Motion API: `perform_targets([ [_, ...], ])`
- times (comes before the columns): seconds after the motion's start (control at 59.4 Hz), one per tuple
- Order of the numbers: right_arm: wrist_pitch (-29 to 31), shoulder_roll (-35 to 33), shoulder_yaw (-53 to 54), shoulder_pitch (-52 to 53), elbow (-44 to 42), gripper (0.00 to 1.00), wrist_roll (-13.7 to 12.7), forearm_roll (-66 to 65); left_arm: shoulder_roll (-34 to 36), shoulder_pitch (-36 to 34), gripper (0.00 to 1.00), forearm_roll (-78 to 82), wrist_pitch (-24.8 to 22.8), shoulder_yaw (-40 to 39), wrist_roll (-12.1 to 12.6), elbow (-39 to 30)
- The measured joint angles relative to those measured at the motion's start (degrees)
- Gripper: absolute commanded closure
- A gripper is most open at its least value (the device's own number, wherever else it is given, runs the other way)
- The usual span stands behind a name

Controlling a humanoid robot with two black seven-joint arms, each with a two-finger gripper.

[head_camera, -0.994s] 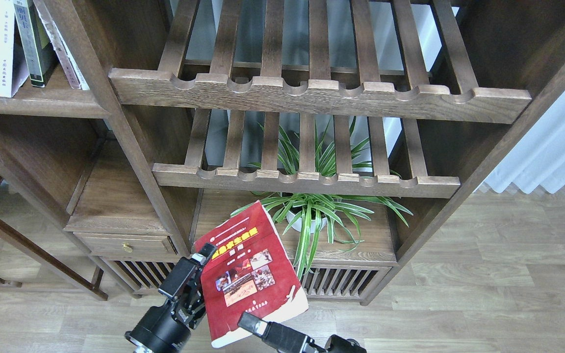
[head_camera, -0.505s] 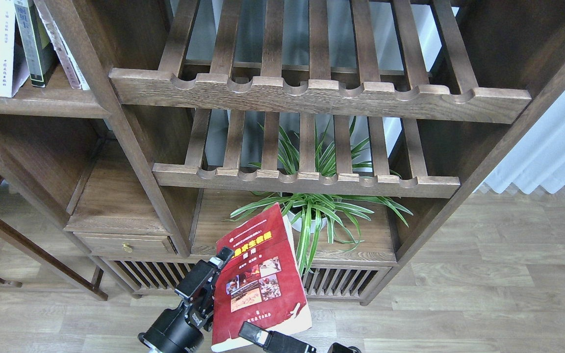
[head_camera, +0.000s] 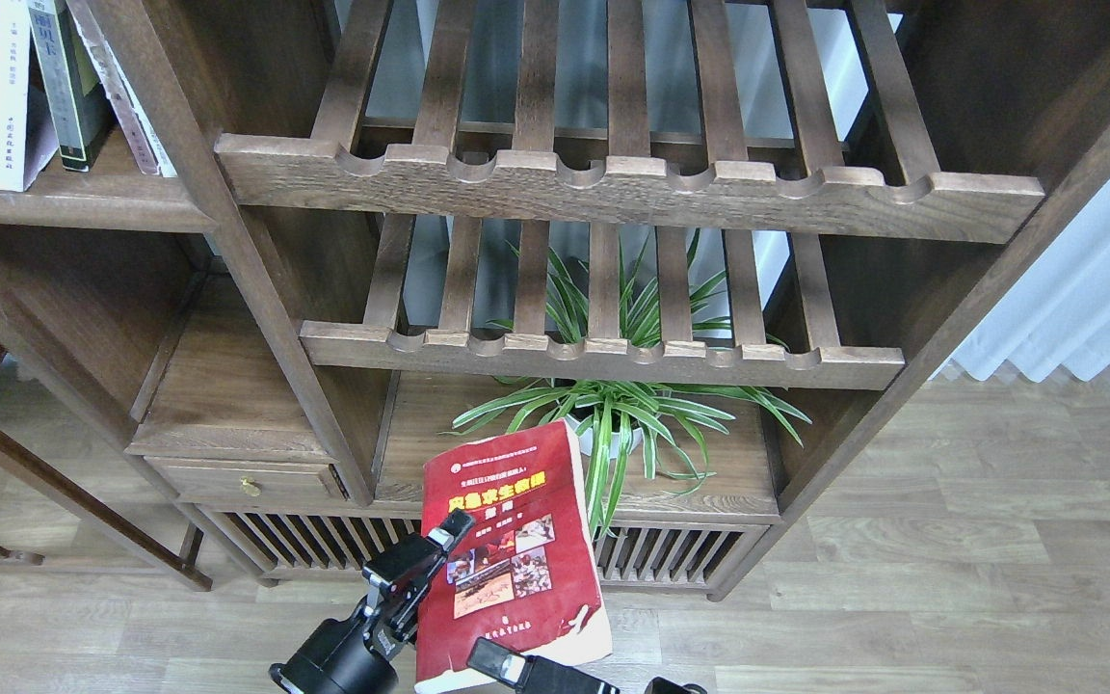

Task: Organize books on shelf
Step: 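Carry the red-covered book with the left gripper onto the side shelf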

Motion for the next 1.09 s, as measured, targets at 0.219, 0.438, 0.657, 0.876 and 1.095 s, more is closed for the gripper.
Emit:
perform_targets([
  [0.219, 0.0, -0.01, 0.45, 0.26, -0.16, 0.95, 0.2, 0.12, 4.71, 0.41, 0.92, 0.37, 0.0, -0.18, 0.11, -0.88],
  [0.438, 0.02, -0.32, -0.21, 0.65, -0.17, 0.28, 0.07, -0.27, 6.36, 0.53, 0.92, 0.37, 0.15, -1.03, 0.12, -2.23],
  [0.657, 0.11, -0.84, 0.49, 1.54, -0.16, 0.05, 0.05, -4.3, 8.09, 2.03, 0.92, 0.34, 0.13, -5.92, 0.07, -4.91],
  [0.876, 0.04, -0.99, 0.91, 1.64, -1.55, 0.04, 0.09, -4.61, 19.04, 8.24, 0.92, 0.35, 0.07, -17.83, 0.1, -13.04],
  [1.095, 0.03, -0.51, 0.85, 1.98, -3.24, 0.04, 0.09, -4.66, 27.76, 14.82, 0.92, 0.71, 0.04, -35.4, 0.42, -18.73],
])
